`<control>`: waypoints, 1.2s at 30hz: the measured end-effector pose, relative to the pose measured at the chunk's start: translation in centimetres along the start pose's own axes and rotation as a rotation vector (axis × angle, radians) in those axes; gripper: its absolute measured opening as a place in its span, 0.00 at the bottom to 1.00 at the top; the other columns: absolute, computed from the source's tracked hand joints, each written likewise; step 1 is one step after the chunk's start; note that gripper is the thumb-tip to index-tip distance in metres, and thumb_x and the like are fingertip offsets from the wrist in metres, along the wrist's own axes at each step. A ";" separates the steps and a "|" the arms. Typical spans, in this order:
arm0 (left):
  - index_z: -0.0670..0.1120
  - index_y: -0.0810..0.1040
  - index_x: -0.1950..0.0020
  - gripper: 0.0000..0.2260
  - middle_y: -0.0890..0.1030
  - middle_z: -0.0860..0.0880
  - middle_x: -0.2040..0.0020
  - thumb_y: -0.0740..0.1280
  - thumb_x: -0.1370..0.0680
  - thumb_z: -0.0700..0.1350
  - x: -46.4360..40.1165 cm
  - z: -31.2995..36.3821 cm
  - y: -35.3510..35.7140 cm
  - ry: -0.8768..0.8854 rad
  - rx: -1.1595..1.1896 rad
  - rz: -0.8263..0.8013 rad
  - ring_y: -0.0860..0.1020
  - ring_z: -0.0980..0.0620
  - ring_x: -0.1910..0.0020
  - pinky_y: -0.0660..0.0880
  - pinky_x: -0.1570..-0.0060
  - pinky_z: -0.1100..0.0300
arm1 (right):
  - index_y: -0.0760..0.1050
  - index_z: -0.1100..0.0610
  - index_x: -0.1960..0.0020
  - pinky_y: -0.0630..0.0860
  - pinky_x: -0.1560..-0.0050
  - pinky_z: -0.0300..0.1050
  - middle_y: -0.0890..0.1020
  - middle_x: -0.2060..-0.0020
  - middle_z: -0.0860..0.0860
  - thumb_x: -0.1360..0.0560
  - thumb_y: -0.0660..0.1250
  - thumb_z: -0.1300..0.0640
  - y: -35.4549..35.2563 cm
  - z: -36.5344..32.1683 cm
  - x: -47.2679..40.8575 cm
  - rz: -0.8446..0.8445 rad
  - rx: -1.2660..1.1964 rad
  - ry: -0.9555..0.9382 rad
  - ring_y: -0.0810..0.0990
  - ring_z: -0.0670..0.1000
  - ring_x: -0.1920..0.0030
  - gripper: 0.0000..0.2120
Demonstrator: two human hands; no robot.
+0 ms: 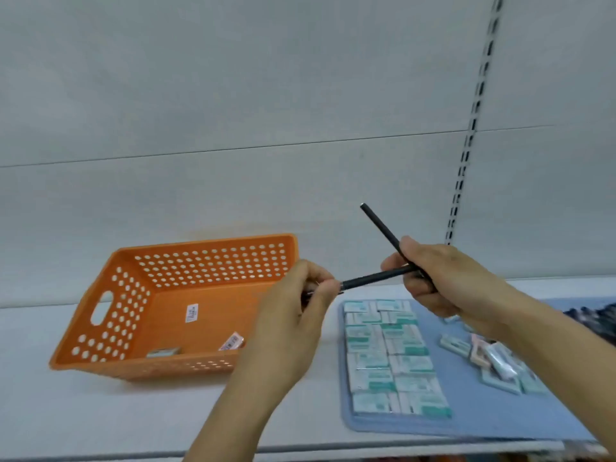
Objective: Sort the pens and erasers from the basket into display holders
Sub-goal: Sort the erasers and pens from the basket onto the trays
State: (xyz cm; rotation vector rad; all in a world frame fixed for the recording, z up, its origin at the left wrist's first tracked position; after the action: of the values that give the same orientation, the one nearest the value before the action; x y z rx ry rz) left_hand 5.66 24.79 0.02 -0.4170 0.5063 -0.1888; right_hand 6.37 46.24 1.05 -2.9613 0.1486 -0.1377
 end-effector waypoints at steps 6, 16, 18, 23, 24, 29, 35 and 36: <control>0.41 0.74 0.47 0.05 0.80 0.47 0.63 0.59 0.18 0.38 0.7 3.1 11.3 -0.435 0.560 0.079 0.75 0.54 0.69 0.71 0.71 0.63 | 0.75 0.62 0.53 0.66 0.73 0.42 0.78 0.67 0.56 0.19 0.56 0.61 -4.9 3.8 3.4 0.269 -0.291 -0.088 0.73 0.51 0.72 0.10; 0.53 0.74 0.46 0.05 0.78 0.59 0.49 0.65 0.22 0.47 1.8 7.3 20.3 0.034 -0.193 0.098 0.76 0.56 0.49 0.70 0.56 0.64 | 0.76 0.64 0.50 0.74 0.65 0.42 0.83 0.66 0.51 0.19 0.59 0.61 -11.4 6.2 6.7 0.213 -0.145 -0.084 0.80 0.48 0.68 0.09; 0.49 0.72 0.34 0.19 0.73 0.51 0.35 0.66 0.25 0.40 1.4 7.5 20.8 0.359 -0.474 0.127 0.71 0.49 0.37 0.70 0.42 0.55 | 0.75 0.63 0.51 0.71 0.70 0.43 0.81 0.68 0.53 0.19 0.60 0.60 -13.7 7.0 7.5 0.139 0.064 -0.056 0.76 0.50 0.71 0.08; 0.53 0.74 0.40 0.15 0.76 0.55 0.47 0.53 0.22 0.44 0.3 7.4 23.2 0.587 -0.779 -0.305 0.76 0.50 0.45 0.73 0.44 0.45 | 0.78 0.61 0.54 0.62 0.74 0.37 0.79 0.69 0.52 0.21 0.65 0.58 -18.4 7.6 9.8 -0.090 0.247 -0.005 0.67 0.47 0.73 0.07; 0.53 0.73 0.41 0.13 0.73 0.55 0.50 0.51 0.19 0.47 0.4 7.8 23.7 0.524 -0.728 -0.356 0.74 0.52 0.50 0.75 0.52 0.50 | 0.79 0.61 0.53 0.62 0.74 0.37 0.79 0.69 0.53 0.21 0.66 0.58 -19.3 7.6 10.1 -0.085 0.229 -0.011 0.67 0.48 0.73 0.07; 0.52 0.68 0.52 0.11 0.69 0.54 0.63 0.51 0.17 0.54 1.4 9.1 27.6 0.139 -0.121 -0.395 0.66 0.57 0.67 0.63 0.67 0.61 | 0.78 0.63 0.48 0.74 0.70 0.41 0.82 0.60 0.58 0.29 0.70 0.46 -21.7 8.0 10.2 0.168 -0.284 -0.138 0.76 0.54 0.67 0.21; 0.47 0.74 0.47 0.13 0.74 0.51 0.64 0.53 0.16 0.51 3.0 13.4 32.5 -0.201 0.335 -0.585 0.72 0.54 0.66 0.69 0.64 0.60 | 0.81 0.56 0.51 0.78 0.70 0.47 0.85 0.56 0.53 0.19 0.60 0.50 -20.9 8.9 11.1 0.375 -0.163 -0.128 0.80 0.56 0.71 0.13; 0.48 0.74 0.47 0.13 0.77 0.52 0.59 0.53 0.16 0.52 2.8 13.3 32.7 -0.093 0.160 -0.584 0.74 0.56 0.61 0.70 0.60 0.61 | 0.79 0.60 0.54 0.77 0.67 0.46 0.85 0.61 0.53 0.18 0.59 0.54 -22.2 8.7 11.0 0.460 -0.209 -0.149 0.80 0.53 0.71 0.13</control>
State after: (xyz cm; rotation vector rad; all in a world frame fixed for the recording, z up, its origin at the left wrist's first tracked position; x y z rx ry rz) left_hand 17.23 57.94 -4.75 -0.4065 0.2642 -0.7648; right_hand 20.22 68.26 -2.66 -3.0273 0.8590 0.1679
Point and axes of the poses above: each hand's wrist, its own x-axis away from the middle knuckle, its own y-axis out of the palm, z = x × y, the point moved 2 cm from there along -x, towards the middle knuckle
